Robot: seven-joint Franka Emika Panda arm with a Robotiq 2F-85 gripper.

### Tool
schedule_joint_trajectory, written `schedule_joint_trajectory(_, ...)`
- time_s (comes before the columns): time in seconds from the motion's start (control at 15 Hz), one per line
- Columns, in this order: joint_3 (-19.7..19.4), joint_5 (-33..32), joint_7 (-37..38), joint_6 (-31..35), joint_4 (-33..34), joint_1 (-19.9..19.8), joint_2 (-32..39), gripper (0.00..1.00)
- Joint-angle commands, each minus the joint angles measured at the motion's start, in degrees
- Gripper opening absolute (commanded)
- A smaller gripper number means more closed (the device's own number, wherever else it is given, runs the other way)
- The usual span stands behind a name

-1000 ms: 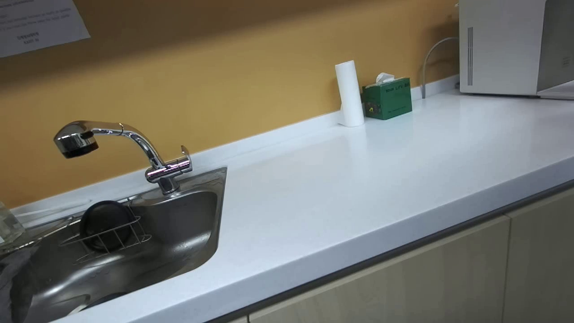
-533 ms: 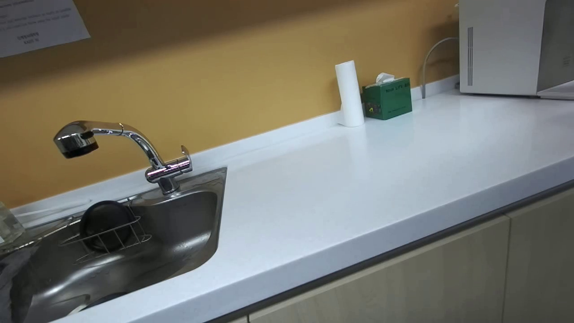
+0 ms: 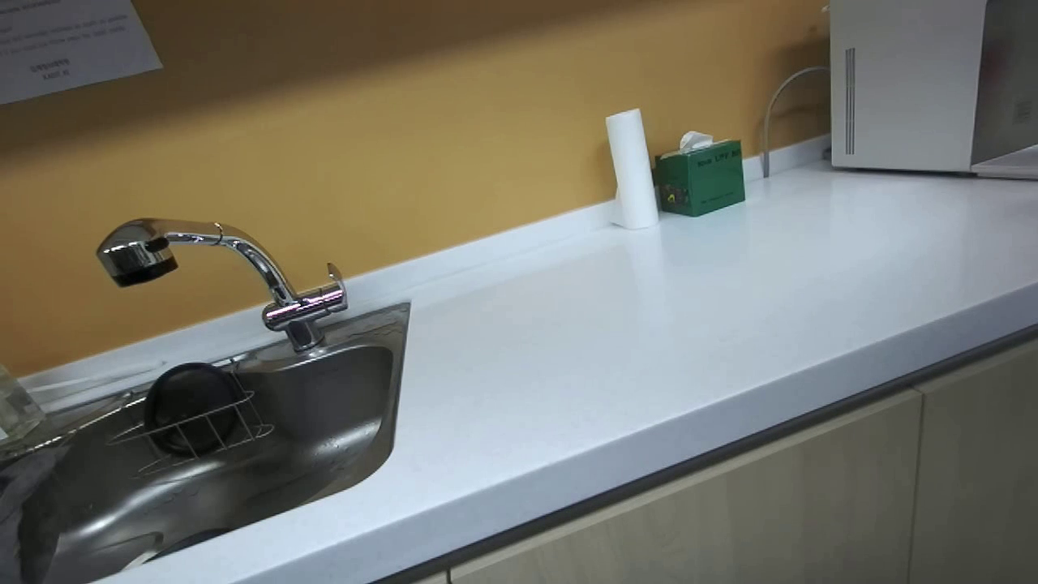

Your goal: Move the cup to the dispenser

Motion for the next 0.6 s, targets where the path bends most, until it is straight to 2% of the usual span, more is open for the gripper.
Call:
schedule_joint_trajectory(0.0,4.4,-1.7,0.2,0.0,2.6,-5.0,2.7,0.48)
schedule_joint_trajectory(0.33,8.4,-2.2,-1.7,0.0,3.2,-9.6,4.9,0.48)
schedule_joint_trajectory(0.53,8.5,-2.3,-5.2,0.0,2.6,-9.5,5.3,0.48)
